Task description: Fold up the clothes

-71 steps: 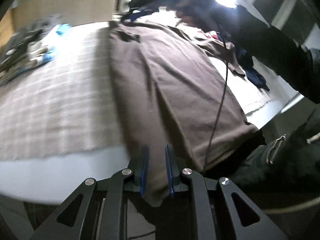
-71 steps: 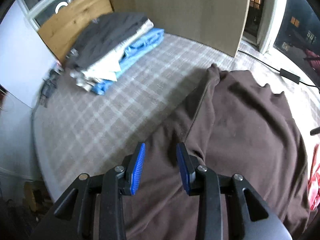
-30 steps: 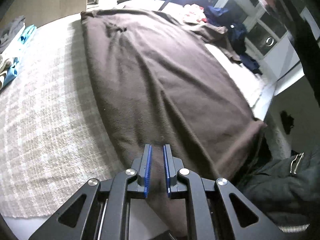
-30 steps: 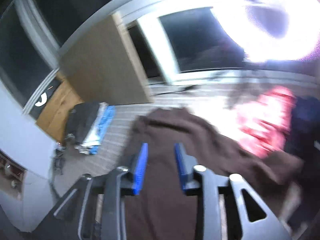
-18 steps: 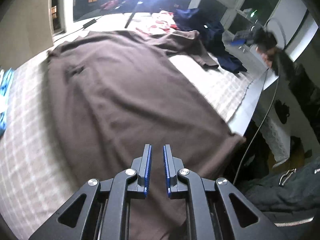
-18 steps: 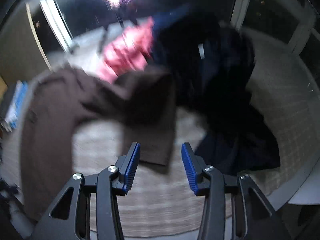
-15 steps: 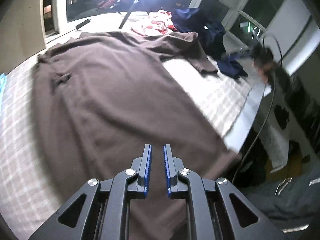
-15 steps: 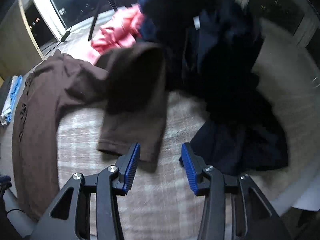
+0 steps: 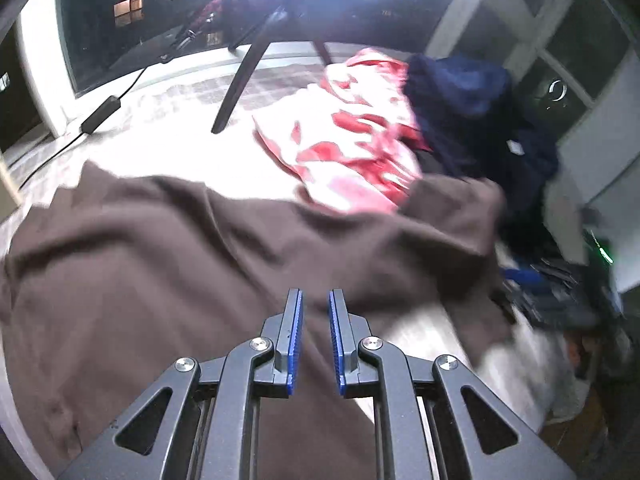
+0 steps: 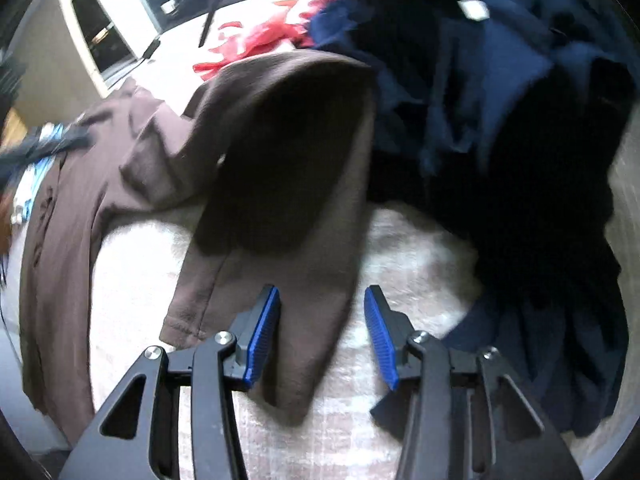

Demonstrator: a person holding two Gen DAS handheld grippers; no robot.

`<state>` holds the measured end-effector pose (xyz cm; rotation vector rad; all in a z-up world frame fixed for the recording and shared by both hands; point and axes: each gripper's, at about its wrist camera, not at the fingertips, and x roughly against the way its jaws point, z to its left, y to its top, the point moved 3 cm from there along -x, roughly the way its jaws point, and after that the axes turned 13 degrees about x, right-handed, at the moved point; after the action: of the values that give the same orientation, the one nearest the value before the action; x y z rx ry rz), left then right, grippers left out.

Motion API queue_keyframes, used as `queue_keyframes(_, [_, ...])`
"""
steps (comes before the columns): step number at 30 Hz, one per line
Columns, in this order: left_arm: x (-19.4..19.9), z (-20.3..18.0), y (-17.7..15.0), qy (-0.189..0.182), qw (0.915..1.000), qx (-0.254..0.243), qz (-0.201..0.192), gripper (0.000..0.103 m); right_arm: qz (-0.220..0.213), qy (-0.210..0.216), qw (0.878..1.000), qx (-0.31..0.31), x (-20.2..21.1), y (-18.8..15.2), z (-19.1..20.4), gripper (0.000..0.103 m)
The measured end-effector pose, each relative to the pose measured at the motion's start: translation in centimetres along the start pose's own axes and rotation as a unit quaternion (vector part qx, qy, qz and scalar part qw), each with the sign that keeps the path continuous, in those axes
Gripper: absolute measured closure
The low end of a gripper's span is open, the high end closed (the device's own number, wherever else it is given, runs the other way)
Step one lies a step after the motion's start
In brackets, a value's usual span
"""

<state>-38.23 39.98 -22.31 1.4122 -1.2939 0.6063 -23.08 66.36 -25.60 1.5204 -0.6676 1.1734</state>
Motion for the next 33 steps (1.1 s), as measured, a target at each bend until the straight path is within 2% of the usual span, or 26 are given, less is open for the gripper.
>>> queue_keyframes(1, [-1.2,0.4,0.7,0.008,0.9999,0.007,0.006,0.090,-0.004,-0.002,1.000,0.011,-0.1,0.1,0.4,0.060])
queue_keyframes(2, [-2.2,0.9,1.2,0.011,0.9997,0.018,0.015,0.090,-0.008,-0.001,1.000,0.021,-0.1,0.2,0.7,0.075])
queue_keyframes(3, [-3.0,1.4,1.5,0.016,0.9993,0.028,0.020,0.090,-0.006,0.002,0.999,0.033,-0.1,0.2,1.0,0.100])
queue_keyframes(5, [-4.1,2.2,1.8,0.023,0.9987,0.039,0.025,0.091,0.002,0.015,0.999,0.042,0.4,0.3,1.2,0.099])
queue_keyframes(9, [-4.6,2.2,1.7,0.024,0.9992,0.024,0.019,0.091,-0.010,-0.034,0.998,0.044,5.6,0.3,-0.9,0.099])
queue_keyframes(10, [-4.6,2.1,1.6,0.028,0.9993,0.014,0.018,0.091,-0.013,-0.047,0.998,0.045,6.9,0.2,-1.5,0.099])
queue_keyframes(13, [-4.6,2.0,1.3,0.026,0.9995,0.006,0.016,0.091,-0.026,-0.122,0.992,0.031,12.0,-0.2,-5.0,0.099])
queue_keyframes(16, [-4.5,2.2,1.2,0.016,0.9997,0.013,0.014,0.091,-0.034,-0.162,0.986,0.021,15.1,-0.5,-7.9,0.099])
queue_keyframes(21, [-4.5,2.5,1.3,0.008,0.9997,0.020,0.010,0.090,0.007,-0.177,0.984,0.028,12.3,-1.4,-8.5,0.099])
queue_keyframes(24, [-4.4,2.1,1.1,0.017,0.9998,0.000,0.008,0.087,0.042,-0.112,0.993,-0.006,8.2,-2.4,-9.5,0.099])
queue_keyframes(26, [-4.0,1.7,0.9,0.023,0.9996,-0.012,0.003,0.086,0.051,-0.080,0.995,-0.037,7.0,-2.9,-10.9,0.099])
queue_keyframes(29, [-2.9,0.2,0.3,-0.003,0.9995,-0.032,-0.002,0.085,0.043,-0.044,0.996,-0.064,8.1,-3.6,-11.6,0.099])
queue_keyframes(30, [-2.6,-0.7,0.1,-0.003,0.9988,-0.049,-0.008,0.082,0.039,-0.037,0.996,-0.067,8.4,-3.5,-11.9,0.099])
queue_keyframes(32, [-2.7,-1.8,0.1,0.016,0.9974,-0.069,-0.016,0.076,0.033,-0.024,0.997,-0.072,9.1,-3.2,-12.3,0.099])
queue_keyframes(33, [-2.9,-2.2,0.2,0.031,0.9965,-0.075,-0.021,0.079,0.033,-0.020,0.997,-0.071,9.2,-3.1,-12.3,0.099])
